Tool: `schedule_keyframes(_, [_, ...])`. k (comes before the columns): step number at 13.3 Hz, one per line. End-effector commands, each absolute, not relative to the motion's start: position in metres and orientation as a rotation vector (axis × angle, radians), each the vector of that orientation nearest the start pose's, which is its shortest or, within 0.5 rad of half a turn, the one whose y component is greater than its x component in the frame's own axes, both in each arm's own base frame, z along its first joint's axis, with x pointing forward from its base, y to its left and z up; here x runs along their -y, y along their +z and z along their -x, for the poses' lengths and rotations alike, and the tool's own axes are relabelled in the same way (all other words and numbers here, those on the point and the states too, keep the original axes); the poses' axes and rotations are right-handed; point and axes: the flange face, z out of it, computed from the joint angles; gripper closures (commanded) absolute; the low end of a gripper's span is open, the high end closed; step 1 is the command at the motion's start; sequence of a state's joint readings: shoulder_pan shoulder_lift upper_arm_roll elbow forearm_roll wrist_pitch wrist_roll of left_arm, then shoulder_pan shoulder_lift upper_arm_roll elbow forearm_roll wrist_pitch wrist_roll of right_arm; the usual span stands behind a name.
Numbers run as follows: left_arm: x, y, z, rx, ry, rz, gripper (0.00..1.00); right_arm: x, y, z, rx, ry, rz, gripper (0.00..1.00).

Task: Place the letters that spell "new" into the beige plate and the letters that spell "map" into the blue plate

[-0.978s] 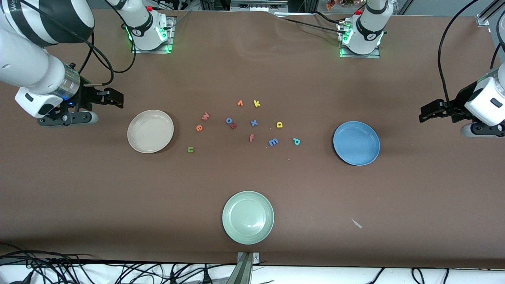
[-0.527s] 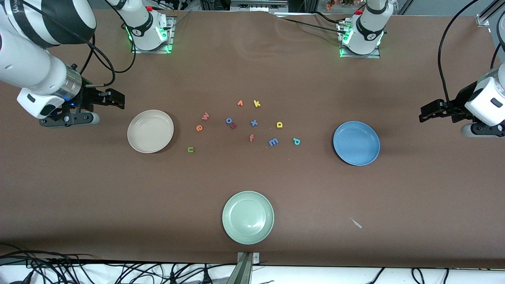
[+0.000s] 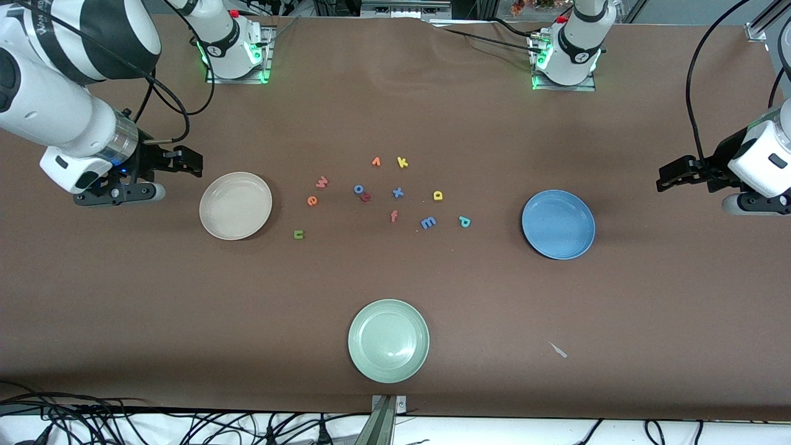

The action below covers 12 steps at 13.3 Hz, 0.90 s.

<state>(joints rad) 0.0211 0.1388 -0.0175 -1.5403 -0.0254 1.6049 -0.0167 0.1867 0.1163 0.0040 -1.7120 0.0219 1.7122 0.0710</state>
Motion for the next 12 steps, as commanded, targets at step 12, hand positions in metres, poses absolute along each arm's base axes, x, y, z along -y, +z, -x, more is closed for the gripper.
schedule_keyframes(12, [-0.0021,0.5674,-0.598,0.026,0.115,3.188,0.0,-0.1225,0.4961,-0.5663,0.207,0.154,3.109,0.0])
